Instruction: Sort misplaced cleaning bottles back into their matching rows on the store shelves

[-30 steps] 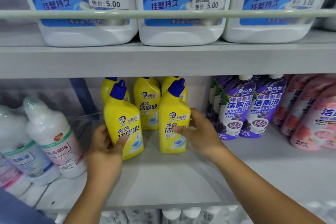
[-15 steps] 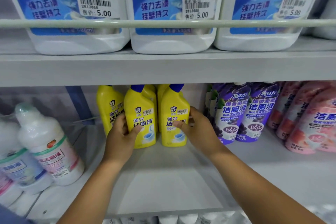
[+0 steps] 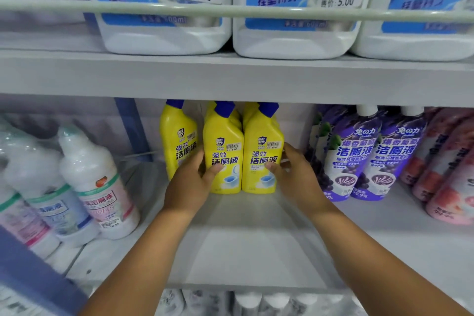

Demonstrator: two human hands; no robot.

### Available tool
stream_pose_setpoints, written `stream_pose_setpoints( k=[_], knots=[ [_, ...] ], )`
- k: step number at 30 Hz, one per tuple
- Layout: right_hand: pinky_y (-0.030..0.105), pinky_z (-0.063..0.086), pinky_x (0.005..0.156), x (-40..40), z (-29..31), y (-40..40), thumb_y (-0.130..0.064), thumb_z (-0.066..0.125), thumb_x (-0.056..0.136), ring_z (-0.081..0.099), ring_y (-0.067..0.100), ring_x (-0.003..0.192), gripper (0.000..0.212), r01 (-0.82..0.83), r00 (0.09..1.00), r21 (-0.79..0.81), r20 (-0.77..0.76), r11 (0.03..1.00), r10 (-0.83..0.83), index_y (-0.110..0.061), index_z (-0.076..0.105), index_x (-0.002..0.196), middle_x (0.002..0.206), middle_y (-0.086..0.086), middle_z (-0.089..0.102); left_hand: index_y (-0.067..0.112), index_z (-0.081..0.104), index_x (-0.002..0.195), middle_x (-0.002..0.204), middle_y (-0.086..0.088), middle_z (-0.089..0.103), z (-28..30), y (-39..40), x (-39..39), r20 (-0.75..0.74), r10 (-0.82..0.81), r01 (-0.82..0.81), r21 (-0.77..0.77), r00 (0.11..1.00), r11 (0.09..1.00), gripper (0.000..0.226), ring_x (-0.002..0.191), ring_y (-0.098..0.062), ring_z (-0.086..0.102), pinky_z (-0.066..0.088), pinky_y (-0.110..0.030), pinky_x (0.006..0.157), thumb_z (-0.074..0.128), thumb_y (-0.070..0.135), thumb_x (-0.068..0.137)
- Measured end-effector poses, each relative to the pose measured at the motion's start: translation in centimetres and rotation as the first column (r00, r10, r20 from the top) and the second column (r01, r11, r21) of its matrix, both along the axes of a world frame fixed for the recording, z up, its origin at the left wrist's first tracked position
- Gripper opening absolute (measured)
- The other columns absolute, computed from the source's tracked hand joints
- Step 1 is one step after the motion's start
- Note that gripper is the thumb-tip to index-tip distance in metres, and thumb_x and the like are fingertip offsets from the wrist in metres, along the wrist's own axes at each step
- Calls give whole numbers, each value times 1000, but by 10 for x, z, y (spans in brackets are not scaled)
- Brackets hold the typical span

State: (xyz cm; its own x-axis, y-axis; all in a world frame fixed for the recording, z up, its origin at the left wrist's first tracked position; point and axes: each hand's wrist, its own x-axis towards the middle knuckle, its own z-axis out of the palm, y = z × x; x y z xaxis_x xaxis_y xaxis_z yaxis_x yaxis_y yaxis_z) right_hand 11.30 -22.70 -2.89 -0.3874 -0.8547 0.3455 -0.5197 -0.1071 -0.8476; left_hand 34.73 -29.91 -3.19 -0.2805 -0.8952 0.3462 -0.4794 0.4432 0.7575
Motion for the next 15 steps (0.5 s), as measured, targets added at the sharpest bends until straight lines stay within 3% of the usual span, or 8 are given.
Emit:
stream_pose_setpoints(
  k=[2, 5, 7, 10, 13, 15],
  knots=[
    [22, 57, 78, -2, -1, -1, -16, 73, 89, 69, 10, 89, 30, -10, 1000, 10, -11, 1000, 10, -26, 66, 117, 108, 1, 68, 31, 64, 124, 115, 7, 69, 2, 5, 5, -26, 167, -168, -110, 986, 980, 38, 95, -15, 67, 56, -38, 85, 67, 50, 90],
    [30, 58, 82, -3, -2, -1, -24, 72, 88, 70, 9, 90, 28, -17, 1000, 28, -23, 999, 17, -30, 65, 114, 107, -2, 71, 7, 60, 121, 115, -16, 60, 8, 7, 15, -280, 432, -502, -272, 857, 821, 53, 105, -33, 56, 46, -40, 90, 75, 42, 85],
    [37, 60, 84, -4, -5, -1, -33, 69, 85, 71, 11, 91, 30, -19, 1000, 42, -22, 999, 20, -30, 66, 115, 109, 0, 72, 8, 50, 129, 123, -15, 58, 14, -1, 19, -343, 420, -486, -135, 841, 864, 68, 114, -32, 56, 48, -41, 96, 81, 43, 79],
    [35, 59, 84, -4, -6, -2, -33, 69, 85, 70, 11, 91, 32, -17, 999, 61, -29, 998, 18, -29, 66, 117, 110, 1, 71, 24, 55, 117, 108, 1, 69, 16, -19, 21, -354, 343, -325, 112, 870, 939, 43, 101, -24, 68, 55, -38, 89, 80, 36, 84],
    [16, 54, 74, -5, -4, -3, -23, 72, 90, 69, 5, 89, 27, -11, 1000, 77, -24, 997, 13, -28, 67, 116, 109, -1, 71, 22, 61, 105, 96, 7, 72, 13, -11, 32, -337, 309, -288, 111, 889, 951, 26, 91, -18, 70, 56, -35, 79, 77, 33, 87],
    [13, 51, 70, -6, -3, -4, -20, 72, 91, 68, 4, 89, 27, -17, 1000, 84, -11, 996, 18, -29, 66, 116, 109, -3, 71, 23, 63, 103, 93, 12, 72, 12, 14, 41, -357, 296, -267, 129, 886, 955, 19, 86, -7, 72, 54, -22, 68, 77, 25, 90]
  ],
)
